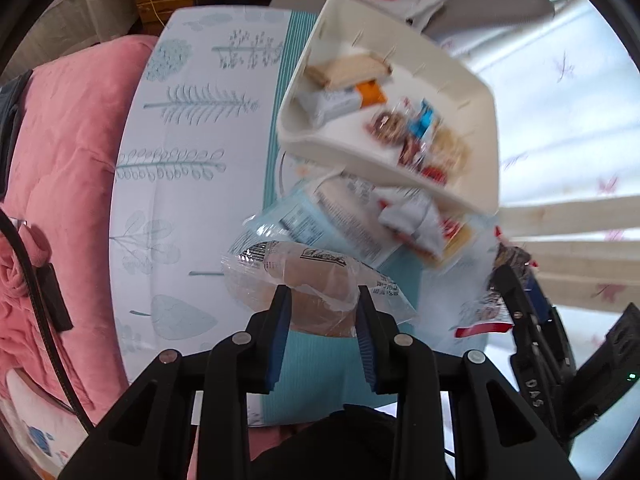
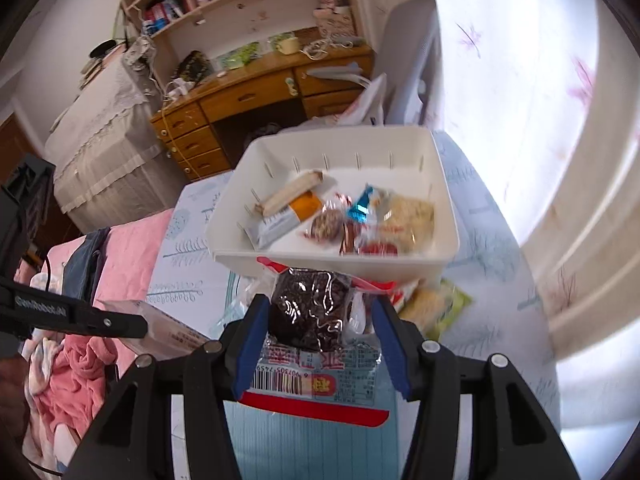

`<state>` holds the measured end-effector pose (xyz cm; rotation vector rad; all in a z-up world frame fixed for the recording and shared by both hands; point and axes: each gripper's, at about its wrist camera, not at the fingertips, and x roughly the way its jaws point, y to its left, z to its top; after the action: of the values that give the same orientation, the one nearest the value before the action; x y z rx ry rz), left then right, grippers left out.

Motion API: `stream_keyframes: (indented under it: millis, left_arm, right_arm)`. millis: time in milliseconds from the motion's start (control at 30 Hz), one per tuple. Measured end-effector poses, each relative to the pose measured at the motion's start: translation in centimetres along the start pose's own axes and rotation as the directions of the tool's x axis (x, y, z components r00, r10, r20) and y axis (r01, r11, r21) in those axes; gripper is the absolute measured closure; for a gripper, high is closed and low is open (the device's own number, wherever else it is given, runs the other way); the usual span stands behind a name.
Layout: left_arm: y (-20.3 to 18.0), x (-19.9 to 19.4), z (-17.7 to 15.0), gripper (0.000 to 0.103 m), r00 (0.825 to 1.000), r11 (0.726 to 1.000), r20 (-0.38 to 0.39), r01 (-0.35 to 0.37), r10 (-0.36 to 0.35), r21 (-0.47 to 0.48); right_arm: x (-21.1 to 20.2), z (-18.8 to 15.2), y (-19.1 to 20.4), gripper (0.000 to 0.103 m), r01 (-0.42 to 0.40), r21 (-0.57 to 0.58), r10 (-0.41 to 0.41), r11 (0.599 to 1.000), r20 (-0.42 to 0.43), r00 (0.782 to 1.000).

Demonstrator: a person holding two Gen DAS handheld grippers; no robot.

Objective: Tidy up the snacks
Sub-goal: 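Carry the chocolate packet in the right tool while the left tool carries the clear packet to the basket, then open the right tool over the basket while the left tool releases the clear packet into it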

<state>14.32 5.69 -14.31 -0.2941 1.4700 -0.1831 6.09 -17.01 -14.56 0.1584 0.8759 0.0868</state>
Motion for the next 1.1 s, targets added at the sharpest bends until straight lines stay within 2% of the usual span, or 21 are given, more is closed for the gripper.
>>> stream_keyframes:
  millis: [167,400,667,833,933,1033,1100]
  left_arm:
    - [-2.2,-2.2,1.3,0.073,0.997,0.999,0.078,0.012,-0.010,-0.033]
    - [-5.6,-3.2,4.2,0.073,0.987,0.997,0.158,0.014,-0.002,-0.073]
    - [-8.5,-2.0,7.8,0.073,0.972,0.995,0.233,0.034,-0.010,-0.098]
    - [-9.9,-0.5,9.4,0.072,0.964,0.997,0.267,0.015,0.006,-0.076]
    - [-10.5,0.0,10.1,0.058,0.957,0.999,0.290,-0.003,0.018,-0.052]
    - [-10.8,-0.2,10.2,0.038,0.945,0.999,0.326,-0.022,0.032,-0.034]
    - [-10.8,-0.3,10.1,0.037,0.945,0.999,0.326,-0.024,0.033,-0.033]
  right_arm:
    - [0.6,2.6,-1.5,0.049,-0.036,-0.051,0.037,0.998,0.017,0.999]
    - [2.3,5.4,-3.9,0.049,-0.079,-0.099,0.083,0.992,0.036,0.996]
    - [5.8,6.9,-6.4,0.049,-0.083,-0.150,0.090,0.985,0.037,0.995]
    - [7.5,7.4,-7.2,0.047,-0.095,-0.159,0.101,0.983,0.030,0.994]
    - [9.0,7.5,-7.5,0.037,-0.097,-0.156,0.096,0.983,-0.013,0.995]
    - [9.8,7.4,-7.9,0.037,-0.092,-0.134,0.089,0.987,-0.025,0.996]
    - [9.9,7.5,-8.2,0.037,-0.090,-0.104,0.088,0.990,-0.028,0.996]
